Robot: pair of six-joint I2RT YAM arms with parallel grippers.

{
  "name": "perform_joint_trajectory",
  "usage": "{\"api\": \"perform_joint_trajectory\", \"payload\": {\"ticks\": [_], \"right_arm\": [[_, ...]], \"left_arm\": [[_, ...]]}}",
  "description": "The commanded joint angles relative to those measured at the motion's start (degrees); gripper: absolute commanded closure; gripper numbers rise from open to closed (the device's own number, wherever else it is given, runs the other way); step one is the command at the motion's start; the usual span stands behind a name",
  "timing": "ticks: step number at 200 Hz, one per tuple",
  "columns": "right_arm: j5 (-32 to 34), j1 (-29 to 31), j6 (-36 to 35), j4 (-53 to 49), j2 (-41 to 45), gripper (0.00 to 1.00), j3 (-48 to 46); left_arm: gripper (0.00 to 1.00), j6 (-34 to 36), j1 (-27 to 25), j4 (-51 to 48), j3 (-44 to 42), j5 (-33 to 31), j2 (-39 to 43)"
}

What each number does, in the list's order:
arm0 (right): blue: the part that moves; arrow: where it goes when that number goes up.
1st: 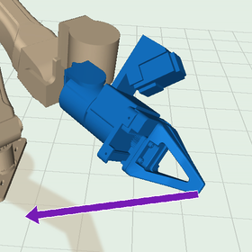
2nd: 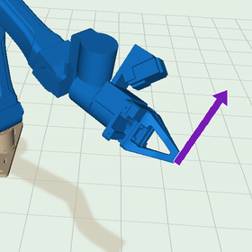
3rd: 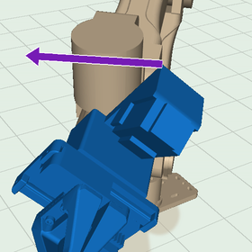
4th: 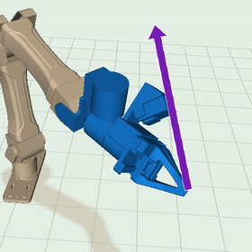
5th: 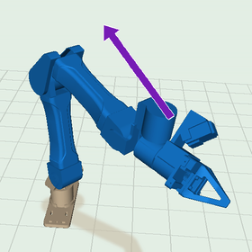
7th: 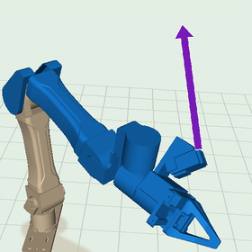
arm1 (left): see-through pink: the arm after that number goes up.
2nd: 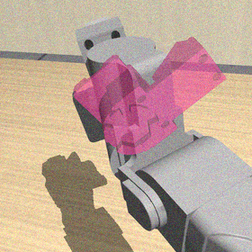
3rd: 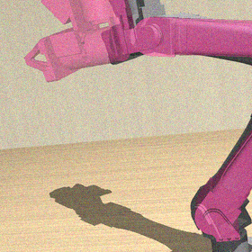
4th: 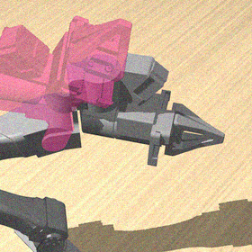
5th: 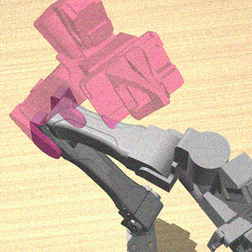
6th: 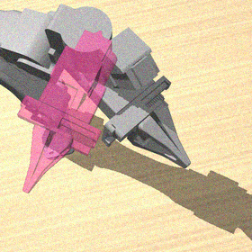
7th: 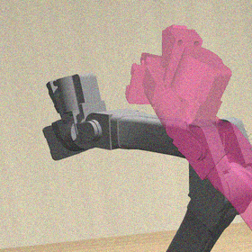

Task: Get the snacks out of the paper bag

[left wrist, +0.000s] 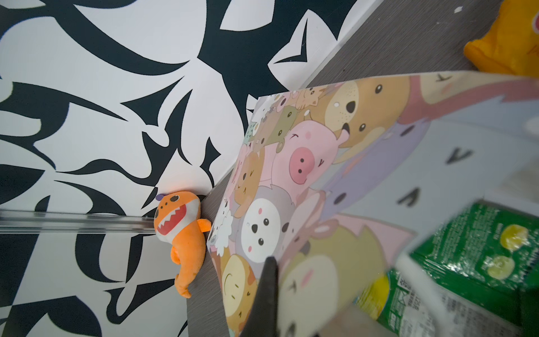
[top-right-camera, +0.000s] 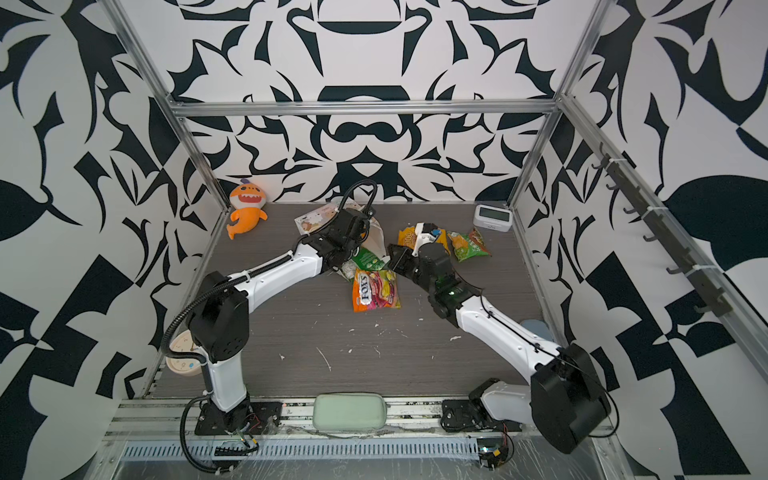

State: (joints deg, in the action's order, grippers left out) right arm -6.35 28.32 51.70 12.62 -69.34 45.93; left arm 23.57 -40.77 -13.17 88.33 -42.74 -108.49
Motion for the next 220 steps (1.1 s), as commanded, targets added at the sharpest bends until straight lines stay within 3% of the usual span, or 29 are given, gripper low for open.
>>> {"api": "perform_joint_trajectory", "payload": {"ticks": [1, 14, 29, 49, 75, 151, 197, 208, 220], "right_arm": [[-0.36, -2.17, -3.41, -5.67, 2.94, 1.00, -1.33], [0.22, -2.55, -5.50, -7.84, 3.84, 1.00, -1.79], [-0.08, -2.56, -8.46, -10.95, 2.98, 0.73, -1.39], [-3.08, -2.78, -10.53, -13.79, -0.87, 0.56, -0.80], [-9.44, -5.65, -10.89, -13.66, -5.65, 0.46, -2.87], [-20.20, -11.39, -23.09, -18.09, -18.81, 0.43, -0.99], [-27.03, -12.41, -21.97, -6.97, -26.87, 0.43, 0.15], [-29.23, -12.42, -20.89, -3.65, -28.53, 0.46, 0.25], [-31.12, -12.40, -20.14, -2.32, -29.97, 0.59, 1.03]], "left_arm": [[0.96, -0.84, 0.61, 1.48, 0.96, -1.90, 2.93], [0.96, -0.82, 0.61, 1.56, 0.97, -1.49, 2.93], [0.96, -0.89, 0.61, 1.66, 1.05, -1.33, 2.84], [0.96, -1.04, 0.61, 1.58, 1.32, -1.20, 2.64], [0.96, -0.93, 0.61, 1.39, 1.58, -1.15, 2.49], [0.96, -0.80, 0.52, 1.48, 1.49, -0.80, 2.49], [0.97, -0.93, 0.18, 1.00, 2.31, -0.69, 1.88], [0.96, -0.92, 0.10, 0.86, 2.32, -0.67, 1.88], [0.97, -0.89, 0.08, 0.79, 2.33, -0.83, 1.88]]}}
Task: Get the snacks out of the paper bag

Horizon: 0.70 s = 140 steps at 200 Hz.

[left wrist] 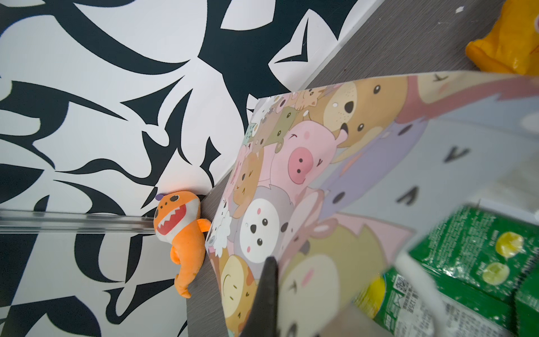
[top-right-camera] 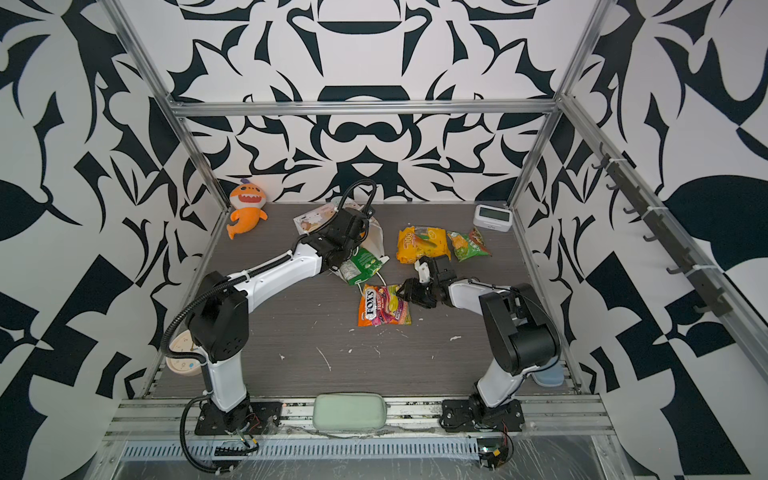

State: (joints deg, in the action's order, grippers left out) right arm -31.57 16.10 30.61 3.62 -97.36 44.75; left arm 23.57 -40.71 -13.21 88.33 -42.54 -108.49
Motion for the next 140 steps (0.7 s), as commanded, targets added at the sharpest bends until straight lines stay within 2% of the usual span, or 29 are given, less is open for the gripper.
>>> {"api": "perform_joint_trajectory", "payload": {"ticks": [1, 22, 60, 102, 140], "right_arm": [[-6.02, -0.18, 1.04, 6.85, -2.00, 0.60, 2.28], [-7.47, -0.26, 2.23, 8.30, -3.23, 0.83, 2.82], [-5.61, -0.19, 0.59, 3.92, 0.08, 0.99, 3.04], [-1.83, -1.64, -5.38, -11.02, 7.63, 1.00, 5.64], [0.84, -7.45, -11.51, -25.93, 15.89, 1.00, 8.16]], "left_arm": [[0.96, -0.85, 0.02, 0.78, 2.26, -1.04, 1.92], [0.97, -0.78, 0.01, 0.85, 1.98, -1.35, 2.14], [0.96, -0.79, 0.06, 1.00, 1.67, -1.60, 2.29], [0.97, 0.04, -0.04, 1.63, 1.61, -1.73, 2.23], [0.96, 0.42, -0.07, 1.73, 1.42, -1.70, 2.55]]}}
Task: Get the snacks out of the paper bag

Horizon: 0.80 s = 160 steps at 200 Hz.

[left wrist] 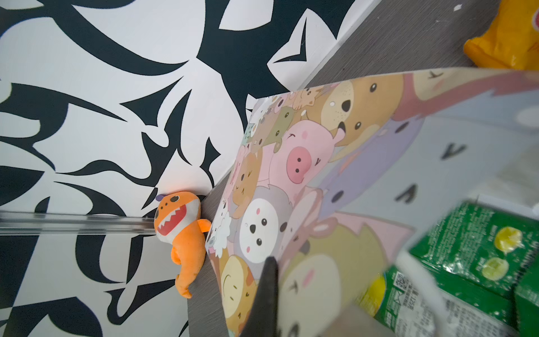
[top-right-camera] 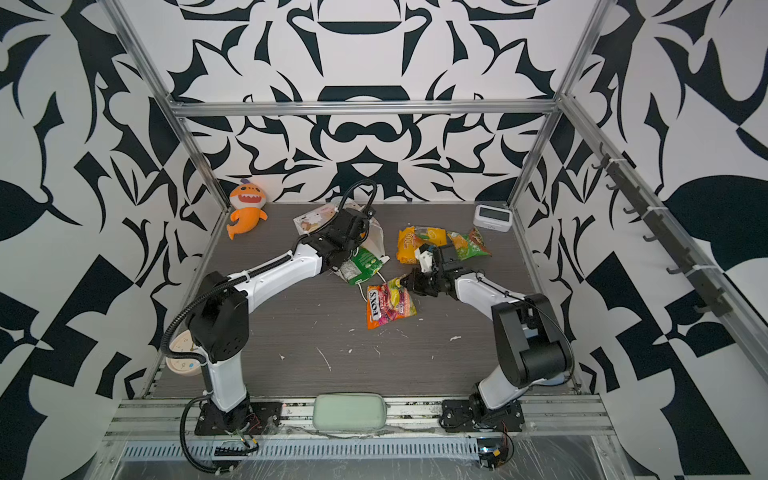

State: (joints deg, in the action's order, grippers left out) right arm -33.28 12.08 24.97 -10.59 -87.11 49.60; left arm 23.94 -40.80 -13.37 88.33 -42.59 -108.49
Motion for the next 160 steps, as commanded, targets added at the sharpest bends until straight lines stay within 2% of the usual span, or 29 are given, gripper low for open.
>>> {"api": "perform_joint_trajectory", "payload": {"ticks": [1, 31, 59, 98, 108, 128, 150, 160], "right_arm": [[2.71, -3.58, -5.97, -12.12, 5.82, 1.00, 3.39], [8.36, -8.52, -11.15, -21.60, 7.89, 1.00, 6.95], [21.49, -11.19, -13.23, -27.25, 6.02, 1.00, 11.07], [33.77, -11.68, -15.53, -30.46, 2.37, 1.00, 17.46], [37.16, -11.65, -15.60, -31.46, 1.24, 0.90, 19.25], [43.61, -11.77, -14.71, -34.42, -0.86, 0.82, 23.32], [43.78, -11.73, -12.23, -35.35, 0.33, 0.66, 25.45], [41.07, -11.65, -10.30, -34.30, 1.98, 0.59, 24.43]], "left_arm": [[0.96, 0.05, 0.01, 1.91, 1.37, -1.68, 2.57], [0.96, 0.14, 0.01, 2.57, 0.97, -1.38, 2.42], [0.97, 0.29, 0.01, 2.29, 1.05, -1.45, 2.55], [0.97, 0.66, -0.07, 2.29, 0.76, -1.36, 3.04], [0.97, 0.66, -0.07, 2.29, 0.70, -1.49, 3.11], [0.97, 0.58, -0.07, 2.44, 0.35, -1.62, 3.37], [0.97, 0.25, -0.07, 2.91, -0.26, -1.33, 3.63], [0.97, 0.21, -0.16, 2.91, -0.36, -1.22, 3.64]]}}
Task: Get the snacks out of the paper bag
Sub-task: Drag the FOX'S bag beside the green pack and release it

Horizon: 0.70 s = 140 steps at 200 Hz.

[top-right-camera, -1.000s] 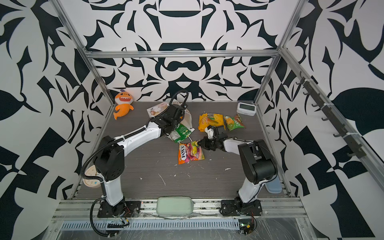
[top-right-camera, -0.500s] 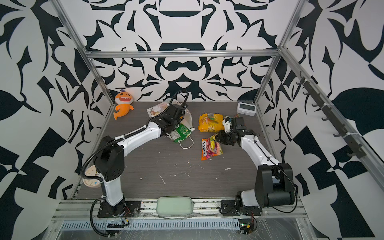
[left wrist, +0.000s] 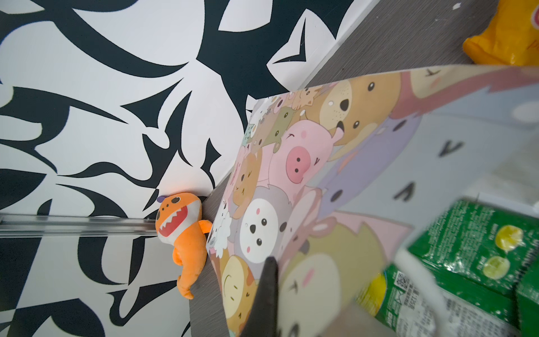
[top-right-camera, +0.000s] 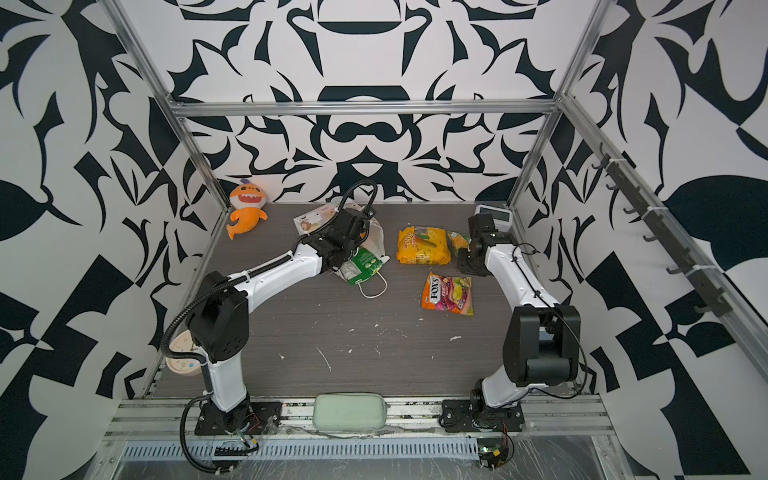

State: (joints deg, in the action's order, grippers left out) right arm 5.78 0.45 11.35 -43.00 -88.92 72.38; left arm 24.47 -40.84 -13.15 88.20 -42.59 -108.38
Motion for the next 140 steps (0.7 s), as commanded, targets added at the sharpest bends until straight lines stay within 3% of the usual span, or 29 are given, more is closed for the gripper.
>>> {"api": "perform_joint_trajectory", "payload": {"ticks": [1, 4, 16, 20, 42, 69, 79, 90, 140], "right_arm": [[1.55, -0.01, 3.59, -1.72, 4.00, 0.59, 1.51], [0.05, -0.02, 4.27, -1.14, 4.55, 0.55, 0.85], [-5.73, 0.38, 7.05, 2.40, 6.78, 0.07, -3.06], [-6.92, 0.66, 8.19, 3.43, 7.32, 0.04, -4.69], [-9.69, 3.54, 11.74, 7.04, 7.45, 0.03, -11.46], [-4.68, 8.60, 13.52, 6.47, 4.11, 0.04, -13.53], [-2.89, 10.10, 14.06, 6.46, 2.49, 0.08, -13.70], [-2.45, 10.54, 14.95, 5.70, 0.30, 0.18, -13.20], [3.65, 11.59, 16.78, 5.01, -8.03, 0.28, -11.30]], "left_arm": [[0.96, -0.31, -0.12, 2.69, -0.18, -1.29, 3.53], [0.97, -0.30, -0.12, 2.69, -0.21, -1.32, 3.48], [0.96, -0.35, -0.12, 2.60, -0.07, -1.37, 3.36], [0.96, -0.30, -0.18, 2.52, 0.02, -1.40, 3.35], [0.96, -0.38, -0.21, 2.76, 0.17, -1.36, 3.35], [0.95, -0.39, -0.21, 2.56, 0.79, -0.95, 2.78], [0.95, -0.39, -0.21, 2.51, 1.01, -0.75, 2.61], [0.95, -0.43, -0.29, 2.36, 1.31, -0.74, 2.25], [0.95, -0.56, -0.38, 2.60, 1.53, -0.48, 2.01]]}}
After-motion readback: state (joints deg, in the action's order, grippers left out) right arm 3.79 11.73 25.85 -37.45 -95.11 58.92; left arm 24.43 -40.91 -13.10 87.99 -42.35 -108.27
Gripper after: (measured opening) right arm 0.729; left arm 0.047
